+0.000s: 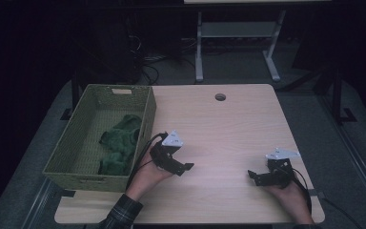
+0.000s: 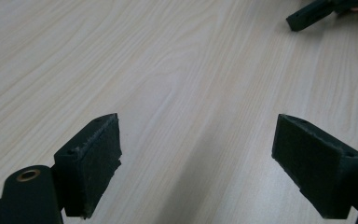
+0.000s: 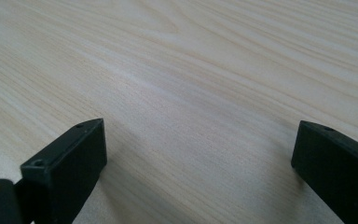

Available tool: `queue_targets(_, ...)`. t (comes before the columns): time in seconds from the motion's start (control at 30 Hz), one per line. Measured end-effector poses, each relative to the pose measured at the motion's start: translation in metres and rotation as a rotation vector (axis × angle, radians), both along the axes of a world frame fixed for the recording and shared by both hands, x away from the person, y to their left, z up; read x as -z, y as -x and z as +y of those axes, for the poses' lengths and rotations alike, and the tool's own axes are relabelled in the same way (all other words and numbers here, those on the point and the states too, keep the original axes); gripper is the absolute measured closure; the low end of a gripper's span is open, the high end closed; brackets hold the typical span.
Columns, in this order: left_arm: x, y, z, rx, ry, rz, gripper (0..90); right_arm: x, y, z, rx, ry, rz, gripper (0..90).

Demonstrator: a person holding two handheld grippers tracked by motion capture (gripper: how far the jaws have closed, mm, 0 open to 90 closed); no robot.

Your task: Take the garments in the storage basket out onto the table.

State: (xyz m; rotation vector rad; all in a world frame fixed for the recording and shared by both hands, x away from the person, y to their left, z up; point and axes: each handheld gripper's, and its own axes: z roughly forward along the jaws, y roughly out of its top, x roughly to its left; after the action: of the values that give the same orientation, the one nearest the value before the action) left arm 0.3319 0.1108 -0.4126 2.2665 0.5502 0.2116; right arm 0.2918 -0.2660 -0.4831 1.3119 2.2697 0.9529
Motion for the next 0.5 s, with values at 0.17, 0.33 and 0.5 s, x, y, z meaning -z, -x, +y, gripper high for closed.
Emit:
queue_targets(0.17,-0.004,0.001,0.0,0.009,-0.007,0.01,14.9,0.0,0.0,0.0,0.0,-0.001,-0.001,2.9)
queue_targets(0.33,-0.011,-0.001,-0.001,0.021,-0.01,0.014,14.9,0.0,0.0,0.0,-0.002,0.001,-0.006,2.9)
queue_targets(0.5,-0.019,-0.002,-0.002,0.026,-0.005,0.011,14.9,0.0,0.0,0.0,-0.003,0.001,-0.006,2.9)
